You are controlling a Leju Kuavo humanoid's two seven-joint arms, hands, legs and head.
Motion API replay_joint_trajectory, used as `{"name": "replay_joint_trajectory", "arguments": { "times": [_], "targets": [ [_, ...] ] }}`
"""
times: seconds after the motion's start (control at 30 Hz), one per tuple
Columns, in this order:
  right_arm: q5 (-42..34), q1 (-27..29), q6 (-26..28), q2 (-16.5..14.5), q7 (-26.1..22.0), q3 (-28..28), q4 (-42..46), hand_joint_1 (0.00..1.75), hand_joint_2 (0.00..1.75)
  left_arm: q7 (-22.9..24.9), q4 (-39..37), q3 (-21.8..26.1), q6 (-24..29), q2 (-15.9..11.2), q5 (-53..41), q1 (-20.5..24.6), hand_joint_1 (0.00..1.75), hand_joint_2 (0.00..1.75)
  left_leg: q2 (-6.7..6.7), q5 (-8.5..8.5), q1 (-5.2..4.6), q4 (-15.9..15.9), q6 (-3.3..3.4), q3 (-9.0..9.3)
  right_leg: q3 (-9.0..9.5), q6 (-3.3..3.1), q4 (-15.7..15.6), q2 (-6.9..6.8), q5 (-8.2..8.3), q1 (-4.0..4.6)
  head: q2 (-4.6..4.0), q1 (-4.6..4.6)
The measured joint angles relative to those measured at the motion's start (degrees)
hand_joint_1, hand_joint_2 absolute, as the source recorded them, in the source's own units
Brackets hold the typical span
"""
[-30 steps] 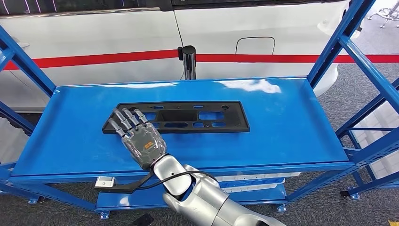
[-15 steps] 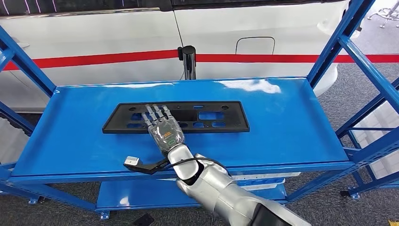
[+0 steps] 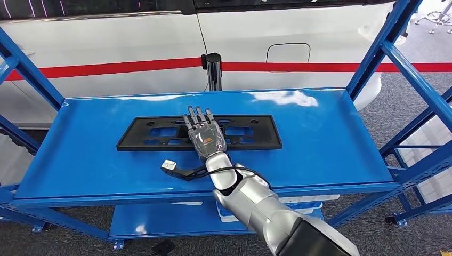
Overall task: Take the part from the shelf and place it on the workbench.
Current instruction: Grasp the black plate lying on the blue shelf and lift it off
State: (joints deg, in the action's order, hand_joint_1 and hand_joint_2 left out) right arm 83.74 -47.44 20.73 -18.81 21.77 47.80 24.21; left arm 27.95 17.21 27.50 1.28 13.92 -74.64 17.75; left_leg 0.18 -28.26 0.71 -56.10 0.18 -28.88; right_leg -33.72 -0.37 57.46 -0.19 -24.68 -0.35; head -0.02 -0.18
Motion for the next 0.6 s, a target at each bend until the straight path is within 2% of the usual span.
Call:
{"name": "replay_joint_trajectory", "arguments": {
  "times": [0.07, 0.1, 0.43, 0.6],
  "targets": [
    [0.81, 0.2, 0.04, 0.08, -0.01, -1.09, -0.08, 1.59, 1.75, 0.01, 0.15, 0.0, -0.03, 0.04, -0.24, 0.0, 0.0, 0.0, 0.0, 0.0, 0.0, 0.0, 0.0, 0.02, 0.03, 0.0, 0.0, 0.0, 0.0, 0.0, 0.0, -0.01],
    [1.18, 0.35, 0.08, 0.14, -0.04, -1.63, -0.11, 1.68, 1.75, 0.02, 0.21, 0.0, -0.05, 0.05, -0.39, 0.0, 0.0, 0.0, 0.0, 0.0, -0.01, 0.0, 0.01, 0.03, 0.04, 0.0, 0.0, 0.0, 0.0, 0.0, 0.0, 0.0],
    [4.04, 2.93, 1.86, 0.58, -0.74, -5.66, -0.14, 1.66, 1.75, 0.13, 0.34, -0.17, -0.87, 0.24, -1.85, 0.17, 0.0, 0.0, 0.02, 0.0, -0.02, -0.01, 0.01, 0.03, 0.02, 0.0, 0.0, 0.01, 0.0, -0.01, 0.0, 0.0],
    [5.33, 3.46, 2.37, 0.63, -1.46, -6.7, 0.03, 1.73, 1.75, 0.15, 0.34, -0.39, -0.5, 0.27, -2.1, 0.22, 0.0, 0.0, 0.01, 0.0, -0.02, 0.0, 0.01, 0.0, 0.0, 0.0, 0.01, 0.01, 0.0, 0.0, 0.0, -0.01]
  ]
}}
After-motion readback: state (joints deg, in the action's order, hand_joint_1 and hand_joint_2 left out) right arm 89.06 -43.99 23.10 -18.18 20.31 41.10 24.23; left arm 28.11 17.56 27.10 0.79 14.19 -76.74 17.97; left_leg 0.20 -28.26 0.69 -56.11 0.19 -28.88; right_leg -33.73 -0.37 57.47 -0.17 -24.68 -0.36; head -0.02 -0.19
